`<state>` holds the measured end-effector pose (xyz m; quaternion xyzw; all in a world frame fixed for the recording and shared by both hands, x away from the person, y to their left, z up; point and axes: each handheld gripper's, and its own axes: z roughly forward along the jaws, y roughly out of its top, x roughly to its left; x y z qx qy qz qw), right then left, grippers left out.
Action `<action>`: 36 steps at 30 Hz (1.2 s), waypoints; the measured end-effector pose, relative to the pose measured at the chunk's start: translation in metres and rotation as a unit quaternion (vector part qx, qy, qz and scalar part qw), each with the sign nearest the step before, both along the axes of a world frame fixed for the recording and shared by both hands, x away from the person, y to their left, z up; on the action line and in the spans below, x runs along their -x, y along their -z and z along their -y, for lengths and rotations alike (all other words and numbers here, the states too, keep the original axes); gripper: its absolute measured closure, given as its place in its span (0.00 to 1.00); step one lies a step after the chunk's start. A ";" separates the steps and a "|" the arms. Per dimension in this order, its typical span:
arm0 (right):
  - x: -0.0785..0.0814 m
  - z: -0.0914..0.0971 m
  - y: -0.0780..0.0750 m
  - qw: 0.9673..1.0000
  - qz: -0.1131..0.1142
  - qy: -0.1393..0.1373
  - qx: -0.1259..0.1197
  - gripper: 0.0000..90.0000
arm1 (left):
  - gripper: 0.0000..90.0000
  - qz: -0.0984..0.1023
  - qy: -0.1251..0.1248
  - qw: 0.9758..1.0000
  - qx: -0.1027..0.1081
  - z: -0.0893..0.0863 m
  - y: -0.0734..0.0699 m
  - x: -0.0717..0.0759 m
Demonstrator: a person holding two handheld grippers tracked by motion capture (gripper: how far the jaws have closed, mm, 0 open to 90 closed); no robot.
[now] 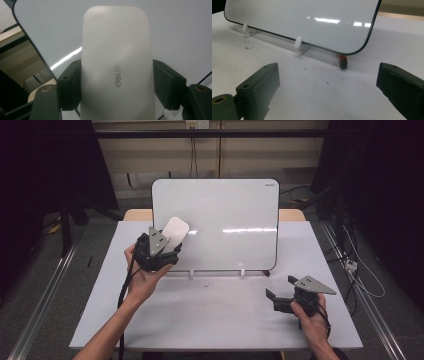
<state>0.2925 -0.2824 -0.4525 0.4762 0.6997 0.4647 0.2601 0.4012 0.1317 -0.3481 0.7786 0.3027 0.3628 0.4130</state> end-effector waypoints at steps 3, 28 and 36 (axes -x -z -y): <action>0.000 0.000 0.000 1.000 0.001 -0.002 0.000 0.06 | 0.35 0.000 -0.007 1.000 0.004 -0.006 0.001 0.002; 0.002 -0.002 -0.001 1.000 0.003 0.001 0.004 0.06 | 0.35 -0.003 -0.014 1.000 -0.024 -0.006 0.035 0.006; 0.003 -0.001 -0.001 1.000 0.003 0.001 0.003 0.06 | 0.35 -0.007 -0.017 0.999 -0.048 -0.002 0.053 -0.003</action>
